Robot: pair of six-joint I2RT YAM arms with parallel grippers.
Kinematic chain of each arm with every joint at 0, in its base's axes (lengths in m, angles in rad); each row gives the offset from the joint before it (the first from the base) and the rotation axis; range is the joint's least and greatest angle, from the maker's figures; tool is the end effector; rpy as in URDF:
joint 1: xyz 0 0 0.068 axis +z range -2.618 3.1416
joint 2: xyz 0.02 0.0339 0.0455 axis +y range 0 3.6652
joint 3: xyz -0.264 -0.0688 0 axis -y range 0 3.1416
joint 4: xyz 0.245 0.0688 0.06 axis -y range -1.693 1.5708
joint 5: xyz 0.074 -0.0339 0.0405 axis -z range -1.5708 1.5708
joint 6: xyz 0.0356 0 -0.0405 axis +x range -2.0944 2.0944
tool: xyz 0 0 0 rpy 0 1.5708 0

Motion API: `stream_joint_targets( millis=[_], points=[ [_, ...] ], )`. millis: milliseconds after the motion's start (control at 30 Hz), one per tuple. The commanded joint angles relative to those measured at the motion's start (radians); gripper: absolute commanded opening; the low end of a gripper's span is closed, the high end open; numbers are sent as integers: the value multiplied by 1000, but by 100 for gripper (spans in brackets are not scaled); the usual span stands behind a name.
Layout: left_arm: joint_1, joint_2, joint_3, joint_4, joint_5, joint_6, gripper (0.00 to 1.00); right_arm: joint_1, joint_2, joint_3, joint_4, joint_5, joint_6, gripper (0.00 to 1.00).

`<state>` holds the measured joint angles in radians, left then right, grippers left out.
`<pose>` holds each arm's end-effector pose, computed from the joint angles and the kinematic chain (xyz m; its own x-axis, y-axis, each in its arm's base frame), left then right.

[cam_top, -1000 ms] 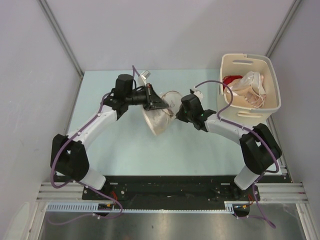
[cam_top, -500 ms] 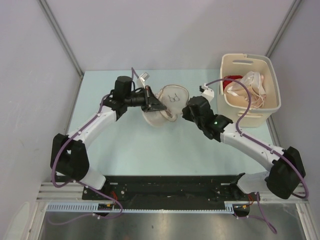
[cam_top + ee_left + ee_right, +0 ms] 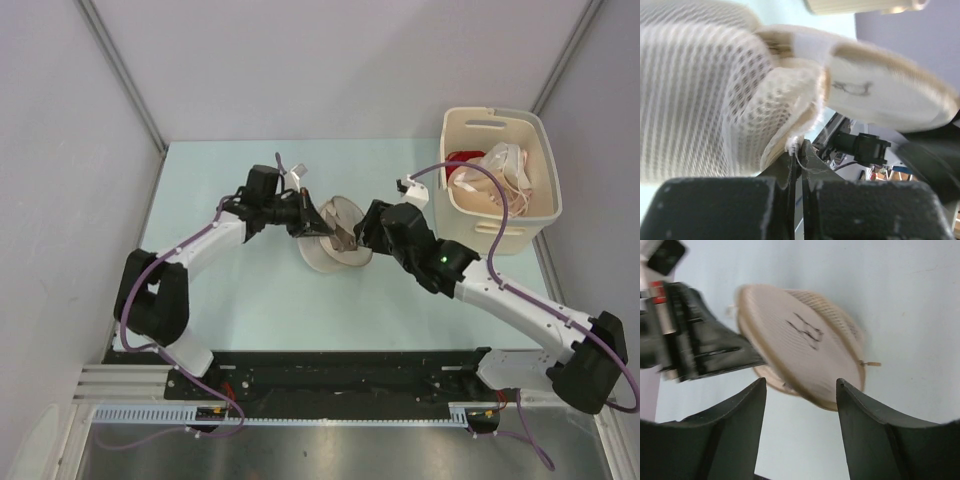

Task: Unzip the laundry bag and remove the bra

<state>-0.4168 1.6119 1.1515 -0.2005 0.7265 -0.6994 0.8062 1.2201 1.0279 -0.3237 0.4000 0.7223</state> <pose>0.3163 -0.1659 0.2604 -0.9330 -0.1132 -0.3416 0.2372 0.5206 -0.8202 0.1998 0.1882 0.3208 -0.5406 0.3160 -0.7796 -0.0970 0.8972 0.4309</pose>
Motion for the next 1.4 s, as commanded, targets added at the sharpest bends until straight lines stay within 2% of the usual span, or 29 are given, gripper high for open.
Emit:
stream_joint_targets(
  millis=[0,167,233,267,367,500,567,833,1000,1133,1233,1367],
  points=[
    [-11,25,-26,36,-16,12,0,85,-68,9,-61,190,37,64],
    [-11,42,-18,12,-35,26,0,100,-114,9,-46,212,10,67],
    [-11,40,-10,-2,-45,28,0,109,-126,9,-2,162,-10,64],
    [-11,37,-1,-11,-56,28,0,128,-126,9,39,142,-39,56],
    [-11,23,26,-45,-81,21,0,194,-87,11,122,47,-105,41],
    [-11,2,63,-86,-137,11,1,244,-7,9,207,-119,-142,39],
    [-11,-7,79,-97,-144,-5,1,260,50,11,227,-147,-147,39],
    [-11,-40,119,-142,-196,-29,1,350,177,12,219,-49,-107,39],
    [-11,-56,120,-143,-194,-38,0,360,232,18,195,163,-60,39],
    [-11,-58,119,-140,-185,-38,0,305,236,27,144,380,-32,42],
    [-11,-53,113,-145,-167,-29,0,220,191,24,130,381,-46,43],
    [-11,-47,109,-149,-153,-17,0,143,190,26,201,341,-122,43]
  ],
)
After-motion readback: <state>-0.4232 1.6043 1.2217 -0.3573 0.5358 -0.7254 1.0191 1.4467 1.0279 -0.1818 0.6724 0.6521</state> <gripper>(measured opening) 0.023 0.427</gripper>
